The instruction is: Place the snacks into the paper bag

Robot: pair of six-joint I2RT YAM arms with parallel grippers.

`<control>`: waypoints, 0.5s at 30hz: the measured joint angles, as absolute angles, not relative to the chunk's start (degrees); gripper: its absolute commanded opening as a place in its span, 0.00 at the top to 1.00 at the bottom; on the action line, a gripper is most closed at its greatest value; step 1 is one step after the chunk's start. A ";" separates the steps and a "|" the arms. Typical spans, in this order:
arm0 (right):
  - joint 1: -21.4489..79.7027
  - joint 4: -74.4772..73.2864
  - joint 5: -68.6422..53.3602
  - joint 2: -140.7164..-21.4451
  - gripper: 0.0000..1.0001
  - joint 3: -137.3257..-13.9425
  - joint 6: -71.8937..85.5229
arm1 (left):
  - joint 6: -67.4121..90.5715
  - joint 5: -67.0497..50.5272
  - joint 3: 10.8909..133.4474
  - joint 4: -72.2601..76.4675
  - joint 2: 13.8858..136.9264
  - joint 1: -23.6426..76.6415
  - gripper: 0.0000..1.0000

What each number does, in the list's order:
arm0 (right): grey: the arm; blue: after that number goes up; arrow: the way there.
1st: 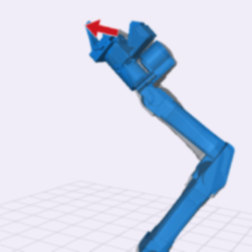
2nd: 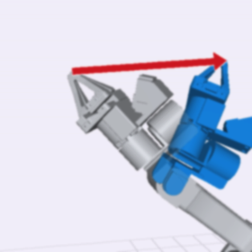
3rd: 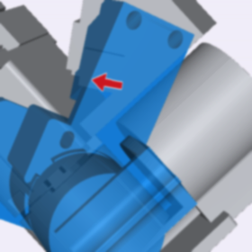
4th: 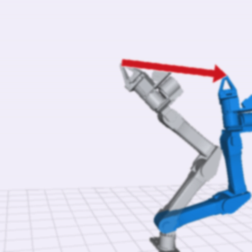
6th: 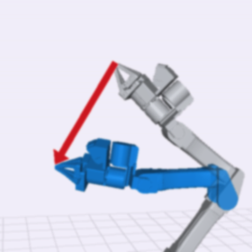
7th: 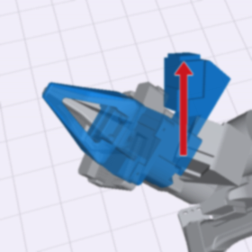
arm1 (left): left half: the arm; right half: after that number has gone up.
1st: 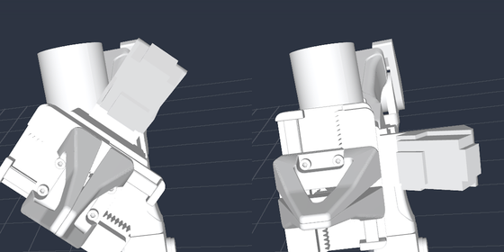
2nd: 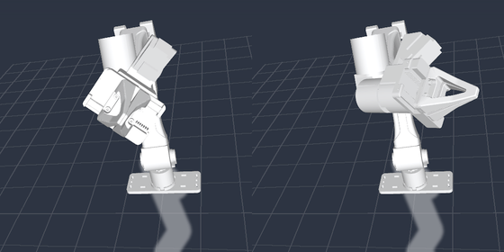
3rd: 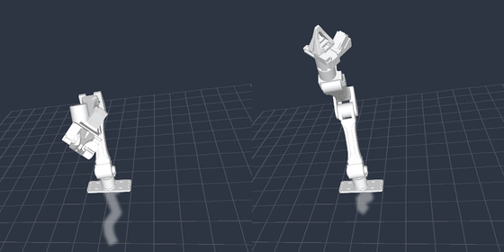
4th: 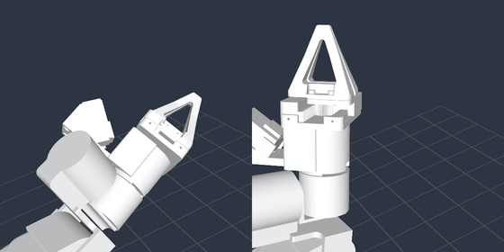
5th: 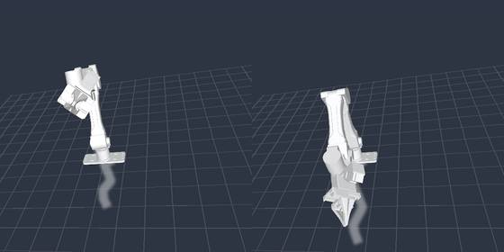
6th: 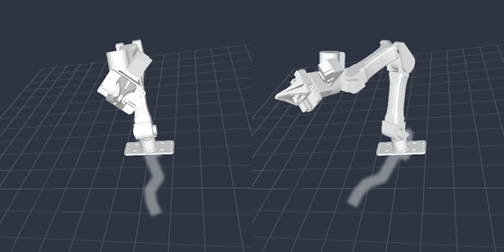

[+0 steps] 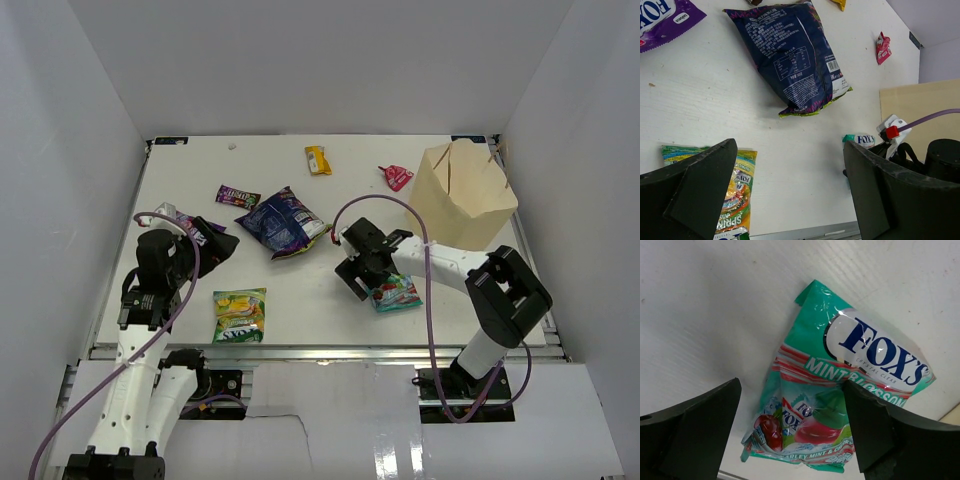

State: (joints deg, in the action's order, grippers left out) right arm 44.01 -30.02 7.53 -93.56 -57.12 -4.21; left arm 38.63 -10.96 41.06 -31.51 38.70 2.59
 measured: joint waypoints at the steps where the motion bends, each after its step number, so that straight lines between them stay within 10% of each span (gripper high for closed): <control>1: 44.16 -29.41 8.84 -93.89 0.17 -56.88 -3.66 | 38.65 -10.94 41.06 -31.77 38.50 2.59 0.02; 9: 44.27 -24.97 13.45 -91.20 0.92 -52.88 -3.27 | 38.85 -10.92 41.06 -32.67 37.76 2.57 0.02; 15: 43.81 -25.41 6.61 -86.54 0.92 -50.81 -9.89 | 38.81 -10.94 41.06 -32.75 37.80 2.57 0.02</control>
